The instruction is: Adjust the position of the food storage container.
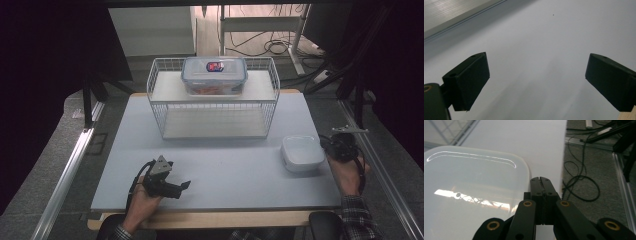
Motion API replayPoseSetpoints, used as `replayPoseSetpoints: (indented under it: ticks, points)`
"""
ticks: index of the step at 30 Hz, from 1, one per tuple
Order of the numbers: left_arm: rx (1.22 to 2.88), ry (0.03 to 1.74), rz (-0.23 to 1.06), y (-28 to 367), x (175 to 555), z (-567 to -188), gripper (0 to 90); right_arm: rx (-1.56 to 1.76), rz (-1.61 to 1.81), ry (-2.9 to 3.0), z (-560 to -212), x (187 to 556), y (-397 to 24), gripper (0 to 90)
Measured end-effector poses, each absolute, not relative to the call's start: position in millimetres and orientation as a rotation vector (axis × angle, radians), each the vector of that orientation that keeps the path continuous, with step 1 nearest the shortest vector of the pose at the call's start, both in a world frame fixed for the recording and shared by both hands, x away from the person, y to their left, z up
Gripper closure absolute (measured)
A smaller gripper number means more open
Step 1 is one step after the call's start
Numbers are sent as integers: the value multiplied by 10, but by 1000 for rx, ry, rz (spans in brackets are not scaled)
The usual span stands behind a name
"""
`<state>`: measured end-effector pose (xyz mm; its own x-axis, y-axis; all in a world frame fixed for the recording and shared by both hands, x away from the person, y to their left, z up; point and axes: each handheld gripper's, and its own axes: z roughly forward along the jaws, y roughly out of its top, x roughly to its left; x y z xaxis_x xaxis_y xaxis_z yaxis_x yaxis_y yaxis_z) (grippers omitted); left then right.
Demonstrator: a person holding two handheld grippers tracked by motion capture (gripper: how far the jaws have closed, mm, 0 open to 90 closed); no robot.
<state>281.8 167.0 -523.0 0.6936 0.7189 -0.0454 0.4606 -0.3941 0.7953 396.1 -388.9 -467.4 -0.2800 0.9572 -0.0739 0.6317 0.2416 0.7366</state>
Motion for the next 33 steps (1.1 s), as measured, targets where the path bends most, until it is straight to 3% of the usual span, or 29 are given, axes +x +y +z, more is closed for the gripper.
replayPoseSetpoints:
  ticks: [33]
  points:
    - [2007,941,325,1704,2831,-5231,39,1190,1007,2381,-4746,3695,-2768,897]
